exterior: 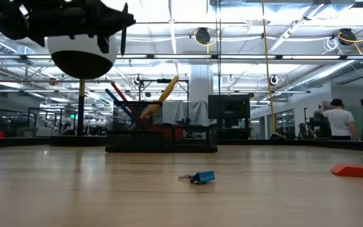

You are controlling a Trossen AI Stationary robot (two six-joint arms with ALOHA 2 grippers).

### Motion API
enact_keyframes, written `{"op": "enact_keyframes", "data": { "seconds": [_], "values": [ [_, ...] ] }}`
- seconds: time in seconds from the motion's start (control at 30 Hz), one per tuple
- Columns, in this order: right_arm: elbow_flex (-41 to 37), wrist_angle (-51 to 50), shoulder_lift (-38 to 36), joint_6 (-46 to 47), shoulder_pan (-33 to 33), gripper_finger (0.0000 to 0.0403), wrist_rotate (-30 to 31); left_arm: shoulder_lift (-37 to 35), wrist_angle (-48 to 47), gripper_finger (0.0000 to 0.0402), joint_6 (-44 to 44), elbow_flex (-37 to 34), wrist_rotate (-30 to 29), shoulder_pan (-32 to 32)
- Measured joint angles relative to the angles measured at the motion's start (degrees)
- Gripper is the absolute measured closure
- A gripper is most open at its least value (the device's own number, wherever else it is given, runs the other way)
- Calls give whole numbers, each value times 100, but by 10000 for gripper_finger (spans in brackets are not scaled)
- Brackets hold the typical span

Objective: Pick and place office supplies into organizer
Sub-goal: Put the black pen into the black organizer

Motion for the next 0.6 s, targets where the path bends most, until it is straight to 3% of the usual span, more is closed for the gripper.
{"op": "enact_keyframes", "data": {
  "seconds": [0.6],
  "values": [
    [0,-149,1,211,1,248,139,1783,1482,395,-84,-42,999,589]
  ]
}}
